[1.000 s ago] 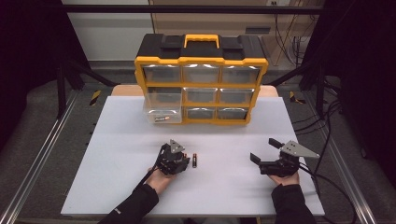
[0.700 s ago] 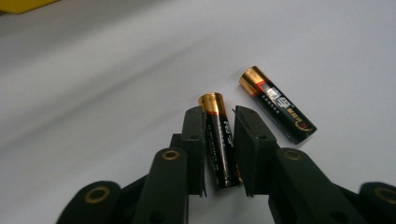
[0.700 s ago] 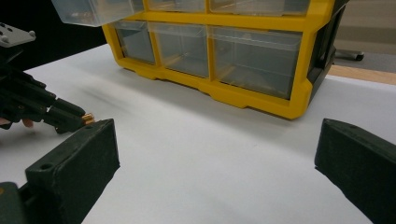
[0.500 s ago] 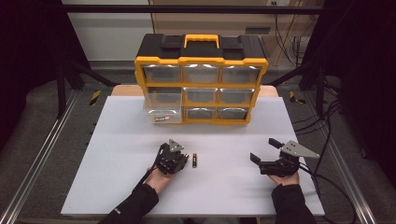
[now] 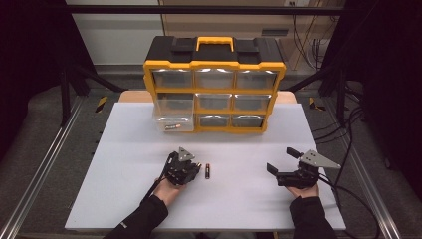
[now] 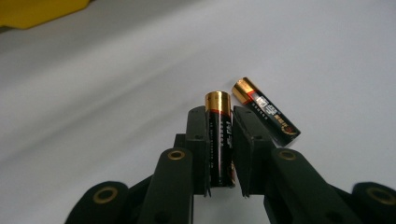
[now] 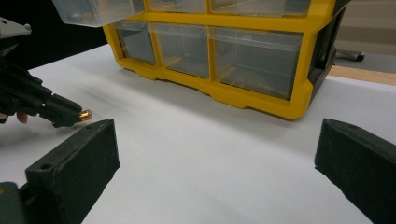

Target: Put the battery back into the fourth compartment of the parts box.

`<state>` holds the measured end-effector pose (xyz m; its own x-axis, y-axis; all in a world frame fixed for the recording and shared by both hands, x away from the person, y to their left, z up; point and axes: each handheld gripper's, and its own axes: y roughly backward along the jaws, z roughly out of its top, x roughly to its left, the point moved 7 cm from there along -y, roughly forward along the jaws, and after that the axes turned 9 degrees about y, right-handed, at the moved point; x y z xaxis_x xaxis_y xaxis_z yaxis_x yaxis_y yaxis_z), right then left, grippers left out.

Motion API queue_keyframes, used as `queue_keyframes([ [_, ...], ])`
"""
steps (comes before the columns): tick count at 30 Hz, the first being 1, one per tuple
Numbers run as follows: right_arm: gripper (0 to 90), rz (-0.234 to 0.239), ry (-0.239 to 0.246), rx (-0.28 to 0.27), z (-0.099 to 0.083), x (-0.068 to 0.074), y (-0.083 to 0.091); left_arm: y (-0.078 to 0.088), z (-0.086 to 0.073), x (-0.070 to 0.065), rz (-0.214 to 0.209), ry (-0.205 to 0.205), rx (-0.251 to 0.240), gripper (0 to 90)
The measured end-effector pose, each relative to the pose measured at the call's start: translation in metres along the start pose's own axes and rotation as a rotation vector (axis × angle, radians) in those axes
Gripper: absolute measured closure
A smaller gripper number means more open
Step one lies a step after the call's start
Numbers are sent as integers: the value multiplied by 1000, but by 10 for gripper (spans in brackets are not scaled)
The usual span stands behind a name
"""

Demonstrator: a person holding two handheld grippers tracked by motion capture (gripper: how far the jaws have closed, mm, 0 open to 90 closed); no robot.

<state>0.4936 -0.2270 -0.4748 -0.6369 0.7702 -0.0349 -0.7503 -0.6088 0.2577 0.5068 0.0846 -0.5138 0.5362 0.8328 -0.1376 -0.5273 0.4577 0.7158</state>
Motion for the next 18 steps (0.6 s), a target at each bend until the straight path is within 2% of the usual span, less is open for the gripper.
queue_keyframes([
  [18,3,1,3,6,0,0,0,43,20,3,-65,-6,-93,760],
])
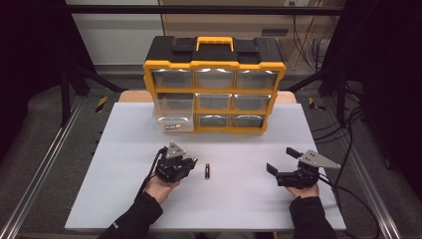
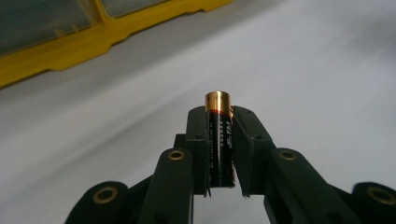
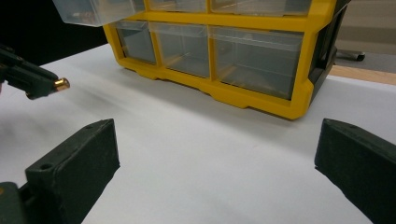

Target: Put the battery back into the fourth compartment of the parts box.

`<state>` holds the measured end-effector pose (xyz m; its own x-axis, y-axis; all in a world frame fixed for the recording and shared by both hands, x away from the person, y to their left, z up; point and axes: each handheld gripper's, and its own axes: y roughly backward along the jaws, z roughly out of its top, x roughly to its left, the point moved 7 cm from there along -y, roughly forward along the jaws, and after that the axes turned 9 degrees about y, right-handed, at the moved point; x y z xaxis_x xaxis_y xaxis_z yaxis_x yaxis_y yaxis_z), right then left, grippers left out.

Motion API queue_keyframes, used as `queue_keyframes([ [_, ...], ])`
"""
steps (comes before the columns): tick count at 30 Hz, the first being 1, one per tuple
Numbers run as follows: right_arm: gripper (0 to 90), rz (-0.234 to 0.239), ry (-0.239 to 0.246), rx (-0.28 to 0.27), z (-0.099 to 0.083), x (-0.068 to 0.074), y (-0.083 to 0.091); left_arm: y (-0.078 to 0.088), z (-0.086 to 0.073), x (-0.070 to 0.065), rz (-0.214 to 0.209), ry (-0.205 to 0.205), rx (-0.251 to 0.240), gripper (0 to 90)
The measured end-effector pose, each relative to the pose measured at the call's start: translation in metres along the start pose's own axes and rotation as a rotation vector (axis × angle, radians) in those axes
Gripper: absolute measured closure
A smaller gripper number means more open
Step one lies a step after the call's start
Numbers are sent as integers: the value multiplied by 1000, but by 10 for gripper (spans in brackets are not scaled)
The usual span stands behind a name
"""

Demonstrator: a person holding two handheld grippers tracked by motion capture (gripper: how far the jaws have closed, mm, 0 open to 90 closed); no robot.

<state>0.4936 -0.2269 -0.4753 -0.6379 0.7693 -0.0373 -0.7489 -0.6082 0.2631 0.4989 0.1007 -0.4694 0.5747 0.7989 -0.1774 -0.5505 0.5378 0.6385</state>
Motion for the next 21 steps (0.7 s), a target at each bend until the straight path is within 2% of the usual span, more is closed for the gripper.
queue_keyframes([
  [21,2,-2,-1,1,0,0,0,64,44,17,-14,-2,-145,760],
])
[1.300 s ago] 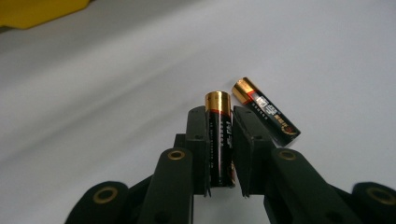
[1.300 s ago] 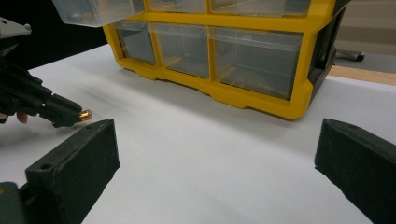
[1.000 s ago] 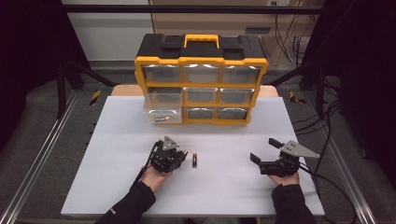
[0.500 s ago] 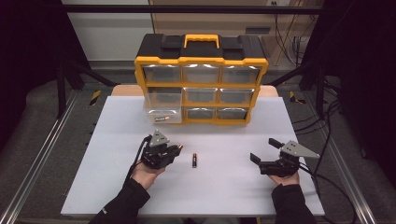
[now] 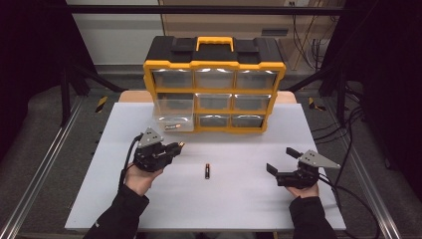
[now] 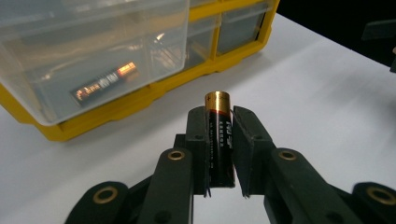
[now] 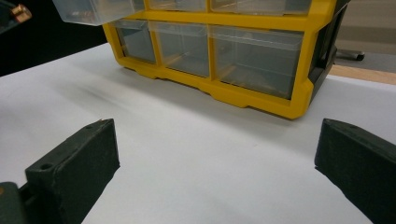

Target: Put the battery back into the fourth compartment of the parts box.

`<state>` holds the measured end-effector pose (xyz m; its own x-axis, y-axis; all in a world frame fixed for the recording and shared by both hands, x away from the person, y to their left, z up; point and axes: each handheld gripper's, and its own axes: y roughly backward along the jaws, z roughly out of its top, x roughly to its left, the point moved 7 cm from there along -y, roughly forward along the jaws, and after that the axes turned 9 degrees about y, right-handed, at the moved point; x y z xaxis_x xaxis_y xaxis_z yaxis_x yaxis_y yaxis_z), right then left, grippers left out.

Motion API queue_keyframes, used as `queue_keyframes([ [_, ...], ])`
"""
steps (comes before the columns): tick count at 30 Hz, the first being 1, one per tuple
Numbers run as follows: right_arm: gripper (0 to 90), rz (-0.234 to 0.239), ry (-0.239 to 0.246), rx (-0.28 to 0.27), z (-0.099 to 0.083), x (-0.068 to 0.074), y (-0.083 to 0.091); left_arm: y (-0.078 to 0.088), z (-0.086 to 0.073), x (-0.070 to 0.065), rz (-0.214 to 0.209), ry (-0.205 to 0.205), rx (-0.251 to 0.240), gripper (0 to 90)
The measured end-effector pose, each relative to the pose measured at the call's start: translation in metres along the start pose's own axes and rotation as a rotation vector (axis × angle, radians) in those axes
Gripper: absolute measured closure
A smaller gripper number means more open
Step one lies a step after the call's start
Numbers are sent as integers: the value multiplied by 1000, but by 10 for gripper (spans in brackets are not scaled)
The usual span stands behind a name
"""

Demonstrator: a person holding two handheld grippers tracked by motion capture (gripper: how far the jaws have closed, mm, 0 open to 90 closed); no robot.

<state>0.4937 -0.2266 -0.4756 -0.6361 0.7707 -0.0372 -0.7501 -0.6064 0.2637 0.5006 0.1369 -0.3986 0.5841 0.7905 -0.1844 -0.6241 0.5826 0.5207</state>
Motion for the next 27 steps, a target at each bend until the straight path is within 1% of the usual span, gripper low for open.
queue_keyframes([
  [4,3,-1,2,-1,0,0,0,8,12,3,2,1,-30,760],
  [8,3,-1,1,-2,0,0,0,14,22,6,9,-5,-48,760],
  [13,2,-1,1,-1,0,0,1,21,35,6,7,-10,-75,760],
  [15,2,0,1,-1,0,0,0,24,43,7,10,-13,-87,760],
  [16,2,0,1,-1,0,0,0,24,43,7,10,-13,-87,760],
  [23,3,-1,2,-2,0,-1,1,30,63,8,16,-20,-114,760],
  [27,3,-2,2,-3,0,-1,0,31,74,12,34,-23,-117,760],
])
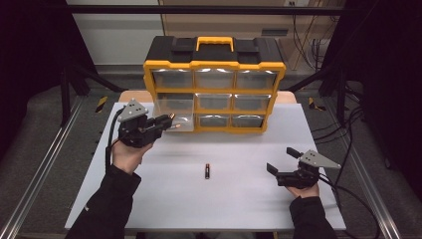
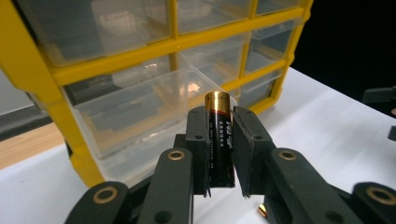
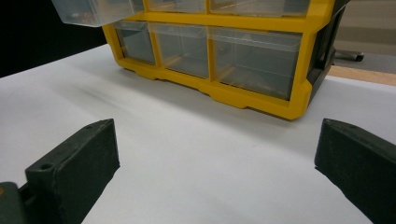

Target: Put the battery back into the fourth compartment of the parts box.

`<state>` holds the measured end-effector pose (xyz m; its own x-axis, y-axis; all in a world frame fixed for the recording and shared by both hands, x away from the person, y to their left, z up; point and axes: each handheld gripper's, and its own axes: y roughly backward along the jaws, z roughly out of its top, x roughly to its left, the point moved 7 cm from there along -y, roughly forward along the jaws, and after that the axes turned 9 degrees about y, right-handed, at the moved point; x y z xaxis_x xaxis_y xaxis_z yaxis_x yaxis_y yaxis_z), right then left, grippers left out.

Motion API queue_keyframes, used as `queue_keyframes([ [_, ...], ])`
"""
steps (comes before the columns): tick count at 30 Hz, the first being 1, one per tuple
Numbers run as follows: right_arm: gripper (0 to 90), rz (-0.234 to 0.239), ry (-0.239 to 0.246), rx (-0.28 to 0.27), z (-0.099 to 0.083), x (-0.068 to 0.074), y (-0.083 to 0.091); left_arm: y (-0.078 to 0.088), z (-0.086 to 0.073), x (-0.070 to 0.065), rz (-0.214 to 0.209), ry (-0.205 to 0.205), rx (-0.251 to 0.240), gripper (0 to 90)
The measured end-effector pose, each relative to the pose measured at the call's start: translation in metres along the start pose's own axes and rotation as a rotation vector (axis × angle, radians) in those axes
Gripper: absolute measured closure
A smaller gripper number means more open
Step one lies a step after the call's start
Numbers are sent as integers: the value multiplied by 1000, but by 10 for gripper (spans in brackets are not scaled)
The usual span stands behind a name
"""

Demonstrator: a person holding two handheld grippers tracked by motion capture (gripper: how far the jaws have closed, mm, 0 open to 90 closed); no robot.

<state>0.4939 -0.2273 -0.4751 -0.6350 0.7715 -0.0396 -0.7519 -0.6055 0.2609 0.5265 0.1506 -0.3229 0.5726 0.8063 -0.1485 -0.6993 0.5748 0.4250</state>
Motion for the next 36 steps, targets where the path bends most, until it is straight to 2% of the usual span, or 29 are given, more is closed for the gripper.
queue_keyframes([
  [7,3,1,-1,0,0,0,0,-6,17,9,23,7,-5,760],
  [16,2,1,-1,0,0,0,0,-23,25,21,52,10,22,759],
  [28,3,4,-1,5,-1,0,0,-46,22,42,91,5,65,759],
  [36,3,4,2,2,0,0,-1,-56,15,50,120,-11,99,759],
])
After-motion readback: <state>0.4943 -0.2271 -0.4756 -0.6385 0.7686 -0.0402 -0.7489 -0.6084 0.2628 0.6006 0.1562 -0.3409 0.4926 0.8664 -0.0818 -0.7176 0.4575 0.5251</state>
